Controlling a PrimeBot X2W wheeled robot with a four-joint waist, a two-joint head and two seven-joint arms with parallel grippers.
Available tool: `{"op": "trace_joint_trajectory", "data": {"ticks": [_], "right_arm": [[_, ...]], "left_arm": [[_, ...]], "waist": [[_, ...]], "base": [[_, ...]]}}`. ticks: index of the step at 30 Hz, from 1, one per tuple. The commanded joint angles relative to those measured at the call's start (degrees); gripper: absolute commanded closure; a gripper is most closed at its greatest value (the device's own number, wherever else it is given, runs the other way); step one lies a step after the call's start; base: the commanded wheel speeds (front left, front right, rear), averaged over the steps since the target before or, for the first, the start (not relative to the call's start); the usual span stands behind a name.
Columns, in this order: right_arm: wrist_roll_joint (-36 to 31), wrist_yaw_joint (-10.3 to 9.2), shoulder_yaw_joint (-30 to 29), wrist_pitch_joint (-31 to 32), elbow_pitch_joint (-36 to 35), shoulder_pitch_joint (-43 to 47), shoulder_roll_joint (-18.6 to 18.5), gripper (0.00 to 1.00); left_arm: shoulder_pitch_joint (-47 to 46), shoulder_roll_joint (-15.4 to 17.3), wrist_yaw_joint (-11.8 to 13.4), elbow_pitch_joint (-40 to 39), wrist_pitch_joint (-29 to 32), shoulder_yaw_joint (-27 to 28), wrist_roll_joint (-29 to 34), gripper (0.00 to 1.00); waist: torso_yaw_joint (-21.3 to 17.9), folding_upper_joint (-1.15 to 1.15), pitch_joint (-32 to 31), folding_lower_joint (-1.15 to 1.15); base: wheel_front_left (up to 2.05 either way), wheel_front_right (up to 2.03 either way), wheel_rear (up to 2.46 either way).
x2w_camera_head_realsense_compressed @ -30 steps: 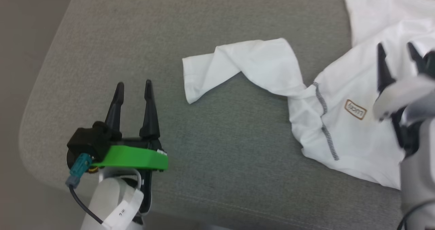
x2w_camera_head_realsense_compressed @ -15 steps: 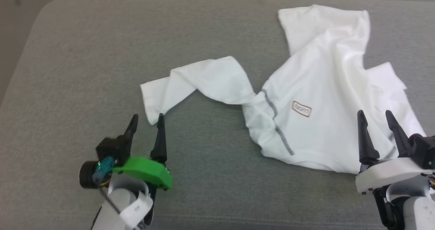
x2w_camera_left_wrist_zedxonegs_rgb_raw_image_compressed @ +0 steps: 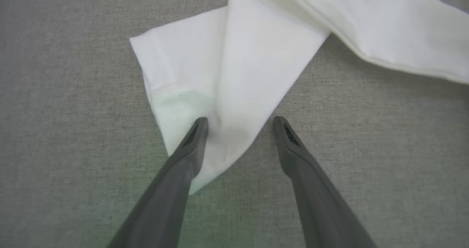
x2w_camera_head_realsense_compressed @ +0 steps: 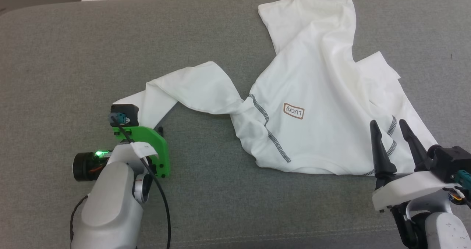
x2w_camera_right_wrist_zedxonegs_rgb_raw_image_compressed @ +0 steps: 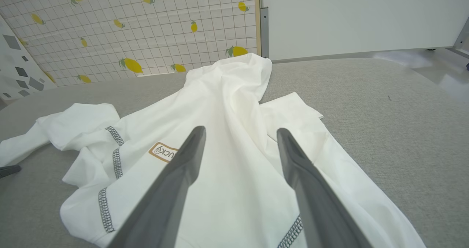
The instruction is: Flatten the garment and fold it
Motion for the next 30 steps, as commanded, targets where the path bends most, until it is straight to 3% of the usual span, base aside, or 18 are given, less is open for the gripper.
{"op": "trace_joint_trajectory", "data": {"ticks": [1, 8, 14, 17, 23, 30], "right_arm": [[0.4, -0.10, 0.2, -0.5, 0.3, -0.2, 0.1, 0.00], [0.8, -0.10, -0.6, -0.3, 0.4, 0.7, 0.1, 0.00], [1.0, -0.10, -1.5, 0.0, -0.5, 1.5, 0.1, 0.00], [1.3, -0.10, -1.7, 0.1, -0.7, 1.6, 0.1, 0.00], [2.0, -0.10, -1.4, -0.1, -0.4, 1.7, 0.1, 0.00], [2.2, -0.10, -0.7, -0.2, -1.2, 0.3, 0.1, 0.00]], "left_arm": [[-0.5, 0.6, 0.2, 0.1, 0.1, 0.4, -0.4, 1.00], [4.0, 1.9, 0.3, -7.9, -6.8, 4.4, -3.6, 1.00], [9.1, 6.6, 2.1, -23.9, -9.3, 9.2, -4.1, 1.00], [11.2, 8.7, 3.7, -32.6, -7.4, 11.3, -3.7, 1.00], [15.2, 10.2, 5.7, -42.4, 1.0, 13.4, -5.0, 1.00], [12.4, 11.1, 4.0, -40.9, 4.5, 11.7, -6.4, 1.00]], "waist": [[0.2, 0.00, -0.4, 0.00], [2.6, 0.00, -2.8, 0.00], [5.7, 0.00, -4.6, 0.00], [6.9, 0.00, -5.1, 0.00], [7.6, 0.00, -5.5, 0.00], [6.9, 0.00, -2.1, 0.00]], "base": [[0.00, 0.00, 0.00], [0.00, 0.00, 0.00], [0.00, 0.00, 0.00], [0.00, 0.00, 0.00], [0.00, 0.00, 0.00], [0.00, 0.00, 0.00]]}}
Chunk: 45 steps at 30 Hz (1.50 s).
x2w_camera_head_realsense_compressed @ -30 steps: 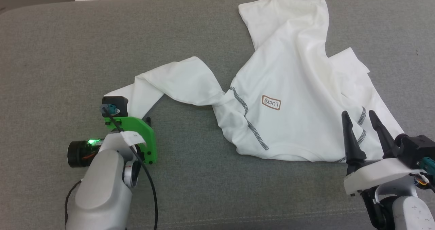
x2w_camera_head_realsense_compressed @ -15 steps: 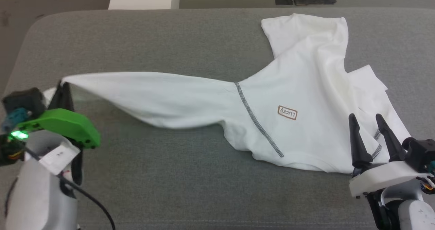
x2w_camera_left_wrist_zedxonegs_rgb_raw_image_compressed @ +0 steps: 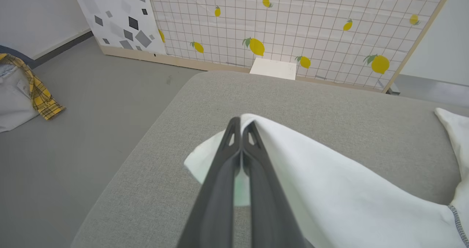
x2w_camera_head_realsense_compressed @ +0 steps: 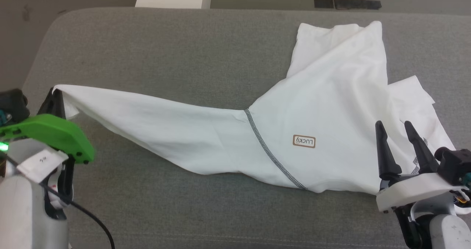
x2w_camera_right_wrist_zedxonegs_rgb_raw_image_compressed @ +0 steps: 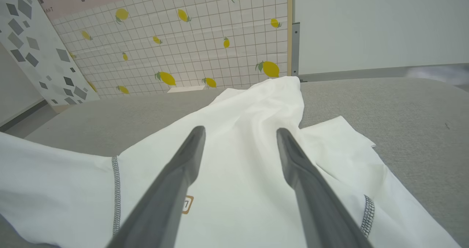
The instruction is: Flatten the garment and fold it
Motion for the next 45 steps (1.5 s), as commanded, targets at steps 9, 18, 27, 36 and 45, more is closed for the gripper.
{"op": "trace_joint_trajectory", "data": {"ticks": [9, 18, 27, 36, 45], "right_arm": [[1.0, -0.10, 3.4, -0.9, -1.1, -6.1, 0.1, 0.00], [2.5, -0.10, 5.9, -3.5, 1.0, -9.7, 0.1, 0.00], [2.3, -0.10, 4.7, -4.7, 3.2, -9.9, 0.1, 0.00], [2.1, -0.10, 2.9, -3.9, 2.2, -7.1, 0.1, 0.00], [2.6, -0.10, 3.0, -2.6, 0.3, -4.9, 0.1, 0.00]], "left_arm": [[-20.1, 6.0, -3.9, 19.1, -5.6, -3.2, 3.5, 1.00], [-27.8, 6.8, -6.0, 33.8, -5.6, -5.3, 3.8, 1.00], [-25.5, 1.4, -7.9, 37.7, -10.8, -6.7, 0.8, 0.00], [-16.0, -8.7, -9.7, 25.1, -20.8, -14.1, 1.1, 0.00], [-14.7, -12.1, -10.6, 27.4, -14.8, -20.9, 1.6, 0.00]], "waist": [[-5.5, 0.00, 10.8, 0.00], [-9.9, 0.00, 17.0, 0.00], [-8.6, 0.00, 14.6, 0.00], [-5.9, 0.00, 8.2, 0.00], [-8.2, 0.00, 6.3, 0.00]], "base": [[0.00, 0.00, 0.00], [0.00, 0.00, 0.00], [0.00, 0.00, 0.00], [0.00, 0.00, 0.00], [0.00, 0.00, 0.00]]}}
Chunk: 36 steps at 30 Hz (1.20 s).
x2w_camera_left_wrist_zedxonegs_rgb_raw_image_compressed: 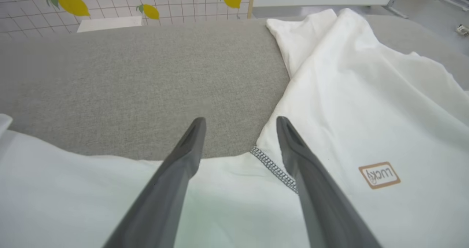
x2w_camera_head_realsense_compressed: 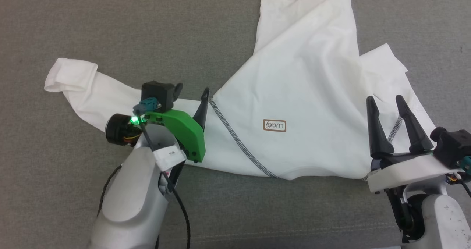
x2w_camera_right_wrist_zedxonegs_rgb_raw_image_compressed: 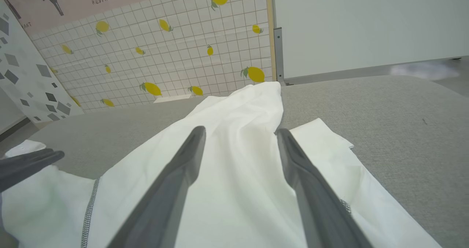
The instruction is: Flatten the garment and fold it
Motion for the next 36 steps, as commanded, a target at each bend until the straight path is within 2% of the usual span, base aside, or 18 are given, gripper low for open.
{"op": "trace_joint_trajectory", "data": {"ticks": [1, 8, 15, 16, 17, 20, 23, 28, 31, 33, 34, 36], "right_arm": [[0.4, -0.10, 0.0, 0.2, -0.4, 0.7, 0.0, 0.00], [1.3, -0.10, 0.6, -0.3, -0.5, 1.0, 0.0, 0.00], [2.1, -0.10, 1.3, -1.1, 0.3, 0.7, 0.0, 0.00], [2.2, -0.10, 1.3, -1.2, 0.3, 0.7, 0.0, 0.00], [2.2, -0.10, 1.3, -1.3, 0.4, 0.6, 0.0, 0.00], [2.5, -0.10, 1.4, -1.6, 0.5, 0.4, 0.0, 0.00], [2.6, -0.10, 1.2, -2.0, 0.4, 0.1, 0.0, 0.00], [2.9, -0.10, 1.8, -2.3, 0.7, -0.7, 0.0, 0.00], [2.9, -0.10, 2.1, -2.5, 0.9, -1.0, 0.0, 0.00], [2.7, -0.10, 2.3, -2.5, 1.1, -1.3, 0.0, 0.00], [2.6, -0.10, 2.3, -2.5, 1.2, -1.4, 0.0, 0.00], [2.2, -0.10, 2.5, -2.4, 1.2, -1.6, 0.0, 0.00]], "left_arm": [[-1.0, 0.1, -0.3, 1.4, 0.9, -0.4, 0.5, 0.00], [-6.6, 1.8, -1.3, 11.1, 7.4, -2.6, 1.8, 0.00], [-10.2, 3.4, -3.3, 18.9, 18.3, -5.2, 0.7, 0.00], [-10.4, 3.7, -3.5, 19.5, 19.6, -5.4, 0.3, 0.07], [-10.8, 4.2, -3.8, 19.7, 20.6, -5.6, -0.3, 1.00], [-12.1, 6.5, -4.2, 19.6, 22.1, -5.3, -1.6, 1.00], [-14.2, 9.9, -4.0, 18.2, 20.6, -3.3, -2.1, 1.00], [-16.4, 15.7, -0.4, 17.6, 17.6, 1.0, -2.1, 1.00], [-16.5, 17.9, 2.6, 17.8, 16.1, 3.5, -2.4, 1.00], [-15.9, 18.1, 4.0, 17.9, 14.8, 5.2, -3.4, 1.00], [-15.4, 17.7, 4.1, 17.7, 14.0, 5.9, -4.3, 0.00], [-14.2, 16.6, 3.4, 17.0, 12.4, 6.6, -5.9, 0.00]], "waist": [[-1.4, 0.00, -0.2, 0.00], [-4.8, 0.00, 1.1, 0.00], [-7.0, 0.00, 2.1, 0.00], [-7.2, 0.00, 2.2, 0.00], [-7.4, 0.00, 2.3, 0.00], [-7.7, 0.00, 2.8, 0.00], [-7.6, 0.00, 3.4, 0.00], [-7.4, 0.00, 4.4, 0.00], [-7.1, 0.00, 4.7, 0.00], [-6.8, 0.00, 4.8, 0.00], [-6.5, 0.00, 4.8, 0.00], [-5.9, 0.00, 4.7, 0.00]], "base": [[0.00, 0.00, 0.00], [0.00, 0.00, 0.00], [0.00, 0.00, 0.00], [0.00, 0.00, 0.00], [0.00, 0.00, 0.00], [0.00, 0.00, 0.00], [0.00, 0.00, 0.00], [0.00, 0.00, 0.00], [0.00, 0.00, 0.00], [0.00, 0.00, 0.00], [0.00, 0.00, 0.00], [0.00, 0.00, 0.00]]}}
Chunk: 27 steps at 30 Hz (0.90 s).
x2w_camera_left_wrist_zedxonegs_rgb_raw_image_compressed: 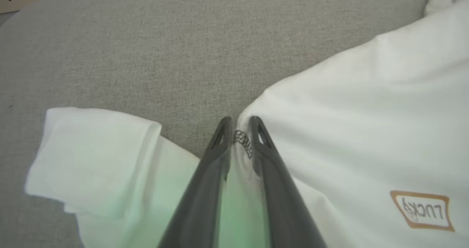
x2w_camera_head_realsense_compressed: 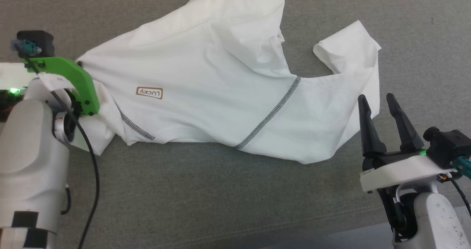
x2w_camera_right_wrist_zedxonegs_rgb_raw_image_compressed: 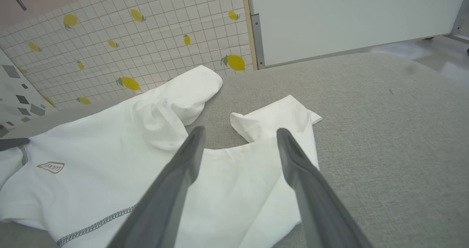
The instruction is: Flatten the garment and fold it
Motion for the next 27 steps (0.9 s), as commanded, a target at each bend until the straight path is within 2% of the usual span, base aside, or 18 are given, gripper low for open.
{"op": "trace_joint_trajectory", "data": {"ticks": [1, 5, 10, 12, 17, 21, 27], "right_arm": [[-0.6, -0.10, 0.3, -0.2, 0.1, -1.1, 0.1, 0.00], [-2.4, -0.10, 1.1, 0.6, -0.2, -2.5, 0.1, 0.00], [-6.0, -0.10, 2.7, 3.0, 0.7, -6.5, 0.1, 0.00], [-7.1, -0.10, 3.0, 4.6, 1.9, -8.8, 0.1, 0.00], [-9.5, -0.10, 3.9, 10.3, 7.6, -15.9, 0.1, 0.00], [-11.1, -0.10, 2.6, 16.8, 14.7, -22.6, 0.1, 0.00], [-15.5, -0.10, -2.4, 29.9, 26.3, -30.5, 0.0, 0.00]], "left_arm": [[1.5, -1.0, -0.5, -0.6, -1.8, 0.6, -1.5, 0.00], [5.4, -3.6, -0.5, -5.3, -12.9, 2.8, -3.4, 0.00], [13.7, -8.6, -0.1, -13.4, -28.2, 5.4, -5.6, 0.00], [16.9, -10.2, 0.3, -16.8, -32.0, 5.6, -5.3, 0.00], [23.2, -14.0, 0.8, -26.0, -34.4, 7.1, -3.5, 0.00], [26.4, -17.2, -0.4, -33.8, -34.5, 9.9, -0.5, 0.00], [28.0, -19.7, -2.1, -37.6, -34.5, 11.2, 1.9, 0.00]], "waist": [[0.8, 0.00, -0.2, 0.00], [2.2, 0.00, -0.8, 0.00], [4.9, 0.00, -1.7, 0.00], [6.3, 0.00, -1.8, 0.00], [9.6, 0.00, -1.3, 0.00], [12.4, 0.00, 0.2, 0.00], [16.5, 0.00, 2.5, 0.00]], "base": [[0.00, 0.00, 0.00], [0.00, 0.00, 0.00], [0.00, 0.00, 0.00], [0.00, 0.00, 0.00], [0.00, 0.00, 0.00], [0.00, 0.00, 0.00], [0.00, 0.00, 0.00]]}}
